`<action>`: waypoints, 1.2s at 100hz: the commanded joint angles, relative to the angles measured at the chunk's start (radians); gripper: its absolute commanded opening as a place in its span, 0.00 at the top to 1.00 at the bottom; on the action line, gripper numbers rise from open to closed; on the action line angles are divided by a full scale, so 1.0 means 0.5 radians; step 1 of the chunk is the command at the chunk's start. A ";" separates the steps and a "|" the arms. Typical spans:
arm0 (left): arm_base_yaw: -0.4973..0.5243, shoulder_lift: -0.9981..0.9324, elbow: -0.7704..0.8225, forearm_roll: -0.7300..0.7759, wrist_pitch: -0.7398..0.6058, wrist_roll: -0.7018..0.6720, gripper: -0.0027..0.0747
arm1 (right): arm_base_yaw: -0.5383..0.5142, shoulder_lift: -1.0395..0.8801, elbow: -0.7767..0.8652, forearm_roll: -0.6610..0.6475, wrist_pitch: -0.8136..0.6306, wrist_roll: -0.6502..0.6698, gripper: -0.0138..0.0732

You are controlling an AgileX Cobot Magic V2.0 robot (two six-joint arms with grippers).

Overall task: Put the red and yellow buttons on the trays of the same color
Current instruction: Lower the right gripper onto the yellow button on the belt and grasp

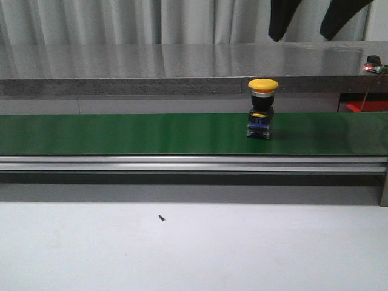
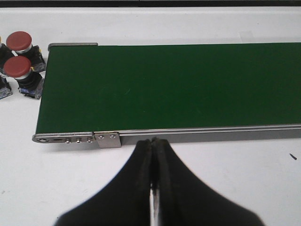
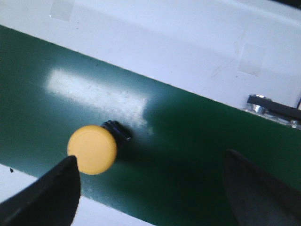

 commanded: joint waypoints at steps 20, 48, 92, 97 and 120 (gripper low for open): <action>-0.014 -0.026 -0.052 -0.071 -0.081 -0.006 0.99 | 0.065 -0.045 -0.067 0.084 -0.008 -0.006 0.14; -0.014 -0.026 -0.052 -0.071 -0.073 -0.006 0.99 | 0.065 0.015 -0.067 0.084 0.021 -0.006 0.14; -0.014 -0.026 -0.052 -0.074 -0.057 -0.006 0.99 | 0.048 0.209 -0.067 -0.058 0.142 0.022 0.14; -0.014 -0.026 -0.052 -0.074 -0.057 -0.006 0.99 | 0.036 0.233 -0.067 -0.065 0.150 0.022 0.14; -0.014 -0.026 -0.052 -0.074 -0.057 -0.006 0.99 | -0.037 0.340 -0.064 -0.065 0.222 0.022 0.14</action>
